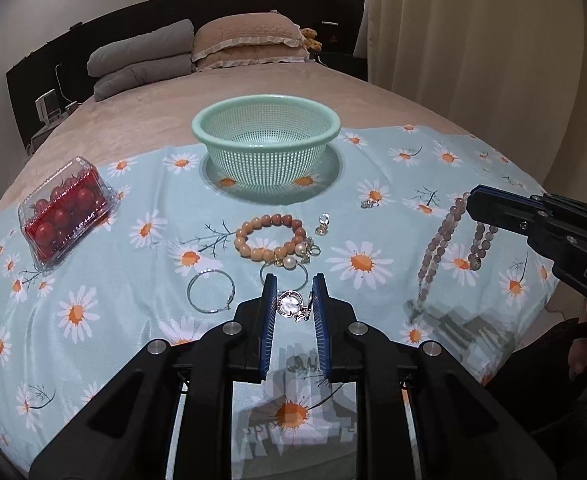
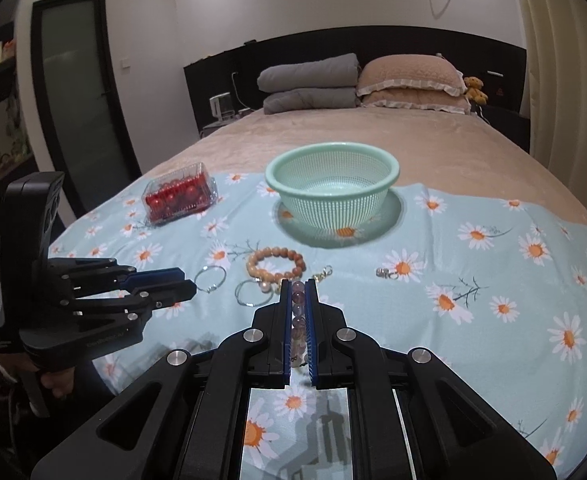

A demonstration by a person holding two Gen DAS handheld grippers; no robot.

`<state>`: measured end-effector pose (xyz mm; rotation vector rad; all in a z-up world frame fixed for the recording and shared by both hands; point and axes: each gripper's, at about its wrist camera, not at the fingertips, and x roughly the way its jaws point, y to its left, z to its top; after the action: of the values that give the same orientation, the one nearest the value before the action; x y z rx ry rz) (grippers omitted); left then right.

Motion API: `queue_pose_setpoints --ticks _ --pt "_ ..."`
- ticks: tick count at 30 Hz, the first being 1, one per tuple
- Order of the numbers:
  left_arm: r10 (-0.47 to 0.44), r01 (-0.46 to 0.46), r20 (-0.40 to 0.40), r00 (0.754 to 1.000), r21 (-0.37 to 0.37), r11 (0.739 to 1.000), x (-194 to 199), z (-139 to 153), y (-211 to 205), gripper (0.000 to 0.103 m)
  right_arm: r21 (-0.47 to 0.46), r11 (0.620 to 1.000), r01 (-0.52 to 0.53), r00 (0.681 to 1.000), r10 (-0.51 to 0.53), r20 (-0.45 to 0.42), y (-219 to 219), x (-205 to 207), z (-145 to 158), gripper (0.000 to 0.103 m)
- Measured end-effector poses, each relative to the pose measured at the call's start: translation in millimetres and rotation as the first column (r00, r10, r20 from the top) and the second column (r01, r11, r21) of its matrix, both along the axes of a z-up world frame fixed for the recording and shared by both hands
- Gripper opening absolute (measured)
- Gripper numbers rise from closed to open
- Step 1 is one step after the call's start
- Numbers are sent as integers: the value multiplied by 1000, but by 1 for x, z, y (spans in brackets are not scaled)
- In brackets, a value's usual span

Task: Organize jewelry
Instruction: 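Carry both items over the green basket and open both tools to drop them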

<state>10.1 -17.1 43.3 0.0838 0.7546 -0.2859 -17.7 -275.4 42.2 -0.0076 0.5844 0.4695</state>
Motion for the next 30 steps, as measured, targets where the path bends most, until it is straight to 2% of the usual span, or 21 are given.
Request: queue_pose_setpoints --ticks 6,10,15,23,27,30 --pt "16 -15 26 1000 -21 1000 23 36 6 18 5 1000 -22 997 22 75 7 16 42 6" --pt "28 -27 49 998 -20 999 47 57 9 18 25 1000 -20 993 17 116 11 41 69 6" --pt "33 -32 49 998 -14 999 87 68 10 18 47 999 -18 992 12 129 16 81 88 6" --pt "39 -38 48 998 -19 999 158 75 8 18 71 997 -16 993 7 117 26 151 90 6" --pt "17 -17 31 999 19 1000 191 60 0 18 59 998 -27 994 20 105 33 179 73 6" --pt "25 -25 -19 1000 1 1000 209 45 0 18 61 998 -13 997 7 83 32 193 56 6"
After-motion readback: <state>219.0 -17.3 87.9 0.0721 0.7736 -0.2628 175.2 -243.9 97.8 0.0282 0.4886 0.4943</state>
